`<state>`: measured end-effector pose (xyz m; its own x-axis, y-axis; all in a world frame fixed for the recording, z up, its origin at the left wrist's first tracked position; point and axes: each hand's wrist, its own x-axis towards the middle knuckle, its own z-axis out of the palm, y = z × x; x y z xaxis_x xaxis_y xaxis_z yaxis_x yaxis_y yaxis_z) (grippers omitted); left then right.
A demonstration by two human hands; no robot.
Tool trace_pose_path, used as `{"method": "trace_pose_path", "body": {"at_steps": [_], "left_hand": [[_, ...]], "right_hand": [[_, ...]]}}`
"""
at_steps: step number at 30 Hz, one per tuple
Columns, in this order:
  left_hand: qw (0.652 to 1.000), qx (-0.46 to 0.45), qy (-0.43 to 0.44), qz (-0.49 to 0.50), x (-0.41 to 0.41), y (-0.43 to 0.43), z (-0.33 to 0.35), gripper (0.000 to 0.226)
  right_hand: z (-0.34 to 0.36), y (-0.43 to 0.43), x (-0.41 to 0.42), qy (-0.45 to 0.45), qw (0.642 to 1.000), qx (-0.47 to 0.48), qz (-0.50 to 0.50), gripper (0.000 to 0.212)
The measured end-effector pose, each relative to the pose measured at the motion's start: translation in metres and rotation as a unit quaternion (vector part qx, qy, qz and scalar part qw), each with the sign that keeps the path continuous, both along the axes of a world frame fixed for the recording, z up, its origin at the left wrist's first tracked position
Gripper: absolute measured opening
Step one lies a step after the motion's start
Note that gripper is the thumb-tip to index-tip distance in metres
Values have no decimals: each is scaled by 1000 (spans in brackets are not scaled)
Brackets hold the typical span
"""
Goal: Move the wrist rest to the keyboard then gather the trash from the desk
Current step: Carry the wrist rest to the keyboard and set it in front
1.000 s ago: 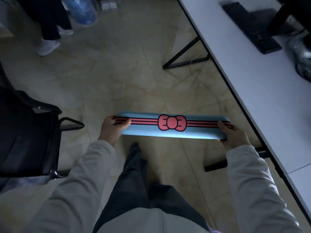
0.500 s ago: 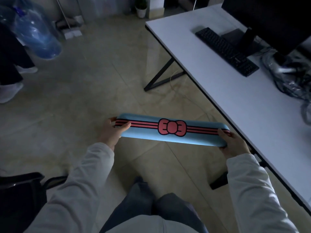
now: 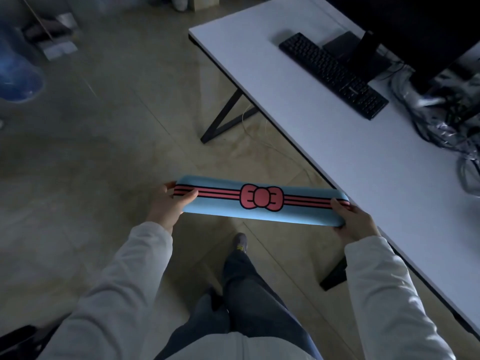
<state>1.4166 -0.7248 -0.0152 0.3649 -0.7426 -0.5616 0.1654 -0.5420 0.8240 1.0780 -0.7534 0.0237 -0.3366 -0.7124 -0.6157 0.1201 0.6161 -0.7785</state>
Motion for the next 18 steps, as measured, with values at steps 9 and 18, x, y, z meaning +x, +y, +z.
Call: {"method": "trace_pose_path", "body": {"at_steps": [9,18], "left_hand": [[999,-2,-20,-25,-10,-133,11,46],[998,13,-27,-63,-35,-229,14,58]], "right_hand": [[5,-127,-12,-9,1000,-11,-14,17],[-7,-210,-37,-49,996,-10,-77,12]]}}
